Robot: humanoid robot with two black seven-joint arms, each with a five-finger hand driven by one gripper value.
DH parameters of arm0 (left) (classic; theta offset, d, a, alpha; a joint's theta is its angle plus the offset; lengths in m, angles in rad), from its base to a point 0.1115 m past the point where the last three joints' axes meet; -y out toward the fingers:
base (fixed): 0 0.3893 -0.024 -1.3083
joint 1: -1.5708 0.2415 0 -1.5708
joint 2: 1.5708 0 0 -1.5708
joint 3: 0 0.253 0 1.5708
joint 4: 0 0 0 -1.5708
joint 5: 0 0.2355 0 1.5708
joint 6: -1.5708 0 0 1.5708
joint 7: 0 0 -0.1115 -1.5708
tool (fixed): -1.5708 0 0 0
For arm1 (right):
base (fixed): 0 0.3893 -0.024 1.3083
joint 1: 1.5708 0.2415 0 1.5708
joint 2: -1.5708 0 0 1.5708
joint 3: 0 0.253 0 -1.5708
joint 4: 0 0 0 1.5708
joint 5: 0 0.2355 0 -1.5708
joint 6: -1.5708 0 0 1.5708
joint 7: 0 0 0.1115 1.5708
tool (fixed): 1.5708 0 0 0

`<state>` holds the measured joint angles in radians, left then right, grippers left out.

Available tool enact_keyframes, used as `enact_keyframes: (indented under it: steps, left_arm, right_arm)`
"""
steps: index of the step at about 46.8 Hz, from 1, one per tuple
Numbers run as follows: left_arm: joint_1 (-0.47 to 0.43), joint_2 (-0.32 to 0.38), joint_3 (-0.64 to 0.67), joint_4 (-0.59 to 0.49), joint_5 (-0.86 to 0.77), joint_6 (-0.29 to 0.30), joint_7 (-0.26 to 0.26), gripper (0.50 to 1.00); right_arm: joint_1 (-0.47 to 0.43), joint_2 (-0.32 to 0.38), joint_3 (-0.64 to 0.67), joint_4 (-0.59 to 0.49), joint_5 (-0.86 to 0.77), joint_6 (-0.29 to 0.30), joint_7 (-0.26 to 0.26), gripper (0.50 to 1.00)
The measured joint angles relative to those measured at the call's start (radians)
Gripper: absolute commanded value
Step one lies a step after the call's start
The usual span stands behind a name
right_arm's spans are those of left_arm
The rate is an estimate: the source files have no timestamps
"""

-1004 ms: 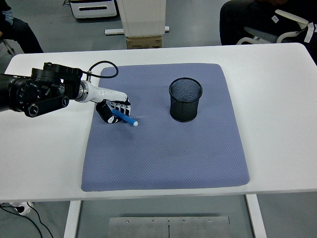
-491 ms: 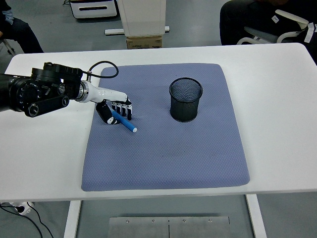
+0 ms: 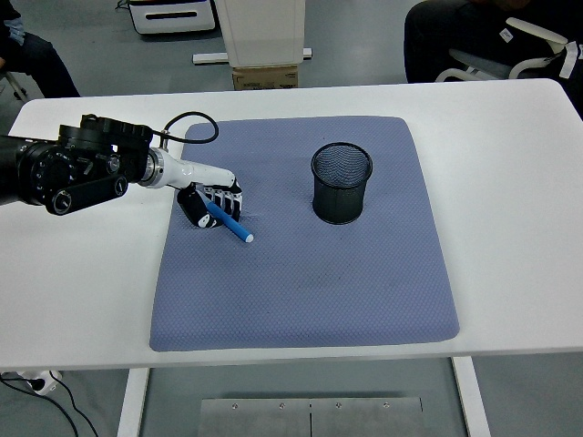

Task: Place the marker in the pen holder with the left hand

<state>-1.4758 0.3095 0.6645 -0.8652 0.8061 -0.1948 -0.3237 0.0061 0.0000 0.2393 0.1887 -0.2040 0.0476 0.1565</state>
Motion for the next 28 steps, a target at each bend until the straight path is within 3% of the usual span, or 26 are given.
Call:
enact_keyframes:
  steps: [28]
  left_arm:
    - [-0.022,0.005,-0.015,0.026,-0.013,-0.005,-0.017,0.500]
  right_arm:
    - [0.000,0.000,0.000,0.000,0.000,0.000,0.000,1.000]
